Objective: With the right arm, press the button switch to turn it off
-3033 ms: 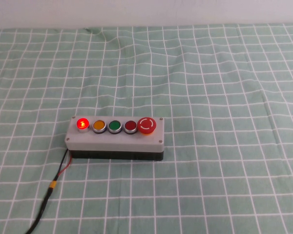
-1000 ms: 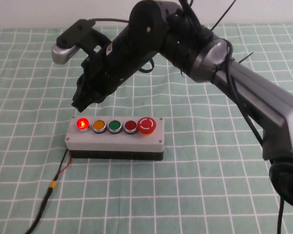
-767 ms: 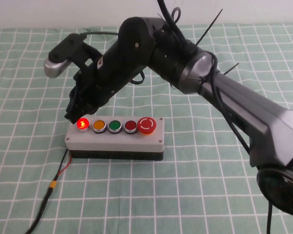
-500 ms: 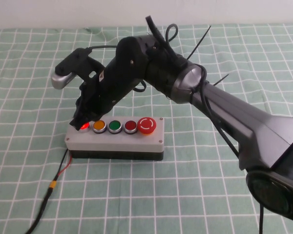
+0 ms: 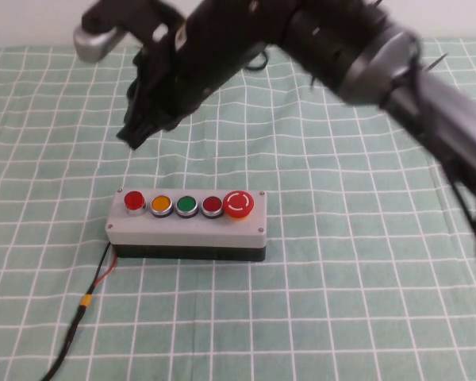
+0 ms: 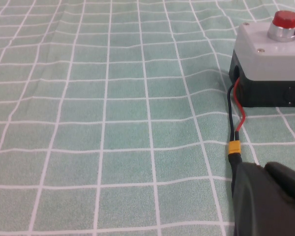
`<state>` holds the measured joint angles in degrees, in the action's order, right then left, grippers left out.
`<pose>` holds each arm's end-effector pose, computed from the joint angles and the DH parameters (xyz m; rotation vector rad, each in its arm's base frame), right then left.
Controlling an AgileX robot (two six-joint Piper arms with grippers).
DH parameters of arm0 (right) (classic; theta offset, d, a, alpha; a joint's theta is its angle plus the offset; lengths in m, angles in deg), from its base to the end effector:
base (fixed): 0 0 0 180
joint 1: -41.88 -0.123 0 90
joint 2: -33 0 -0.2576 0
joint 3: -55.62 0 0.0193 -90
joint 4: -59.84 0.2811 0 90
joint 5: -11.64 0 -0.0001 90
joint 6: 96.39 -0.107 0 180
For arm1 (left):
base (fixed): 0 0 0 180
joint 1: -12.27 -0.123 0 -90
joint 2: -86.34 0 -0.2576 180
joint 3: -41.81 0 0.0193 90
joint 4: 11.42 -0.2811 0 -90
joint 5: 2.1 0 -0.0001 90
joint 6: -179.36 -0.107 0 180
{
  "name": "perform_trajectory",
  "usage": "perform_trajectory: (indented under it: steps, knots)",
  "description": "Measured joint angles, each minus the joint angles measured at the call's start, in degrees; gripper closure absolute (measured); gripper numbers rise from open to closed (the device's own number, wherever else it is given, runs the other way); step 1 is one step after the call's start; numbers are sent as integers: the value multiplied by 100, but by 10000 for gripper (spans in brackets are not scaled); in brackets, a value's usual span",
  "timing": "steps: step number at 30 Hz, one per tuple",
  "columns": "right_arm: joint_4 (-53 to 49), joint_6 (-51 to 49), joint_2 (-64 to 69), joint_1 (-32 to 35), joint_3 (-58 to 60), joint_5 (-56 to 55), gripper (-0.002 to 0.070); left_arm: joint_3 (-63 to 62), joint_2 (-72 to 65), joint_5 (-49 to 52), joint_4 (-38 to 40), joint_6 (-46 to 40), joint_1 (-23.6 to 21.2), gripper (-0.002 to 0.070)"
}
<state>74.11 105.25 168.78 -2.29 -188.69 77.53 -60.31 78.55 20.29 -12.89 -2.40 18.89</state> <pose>0.3537 0.3771 0.3344 -1.3004 2.0388 0.5027 0.1246 -0.0134 0.1651 0.1534 1.8797 -0.0326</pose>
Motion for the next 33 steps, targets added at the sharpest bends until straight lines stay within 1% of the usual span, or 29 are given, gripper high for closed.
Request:
perform_trajectory:
  steps: [4, 10, 13, 18, 21, 25, 30, 33]
  knots:
    - [-588, -403, -562, 0, 0, 486, 692, 0, 0, 0, 0, 0, 0, 678]
    - [-1619, -964, -1344, 0, 0, 647, 692, 0, 0, 0, 0, 0, 0, 678]
    - [-1714, -1131, -1878, 0, 47, 660, 692, 0, 0, 0, 0, 0, 0, 678]
    - [-1729, -1351, -2870, 0, 478, 672, 692, 0, 0, 0, 0, 0, 0, 678]
    - [-1729, -1434, -3525, 0, 1026, 682, 692, 0, 0, 0, 0, 0, 0, 678]
    - [-1702, -1501, -4366, 0, 2083, 682, 692, 0, 0, 0, 0, 0, 0, 678]
    - [-1629, -1700, -5565, 0, 3804, 654, 692, 0, 0, 0, 0, 0, 0, 678]
    - [-1621, -1811, -6379, 0, 4971, 389, 692, 0, 0, 0, 0, 0, 0, 678]
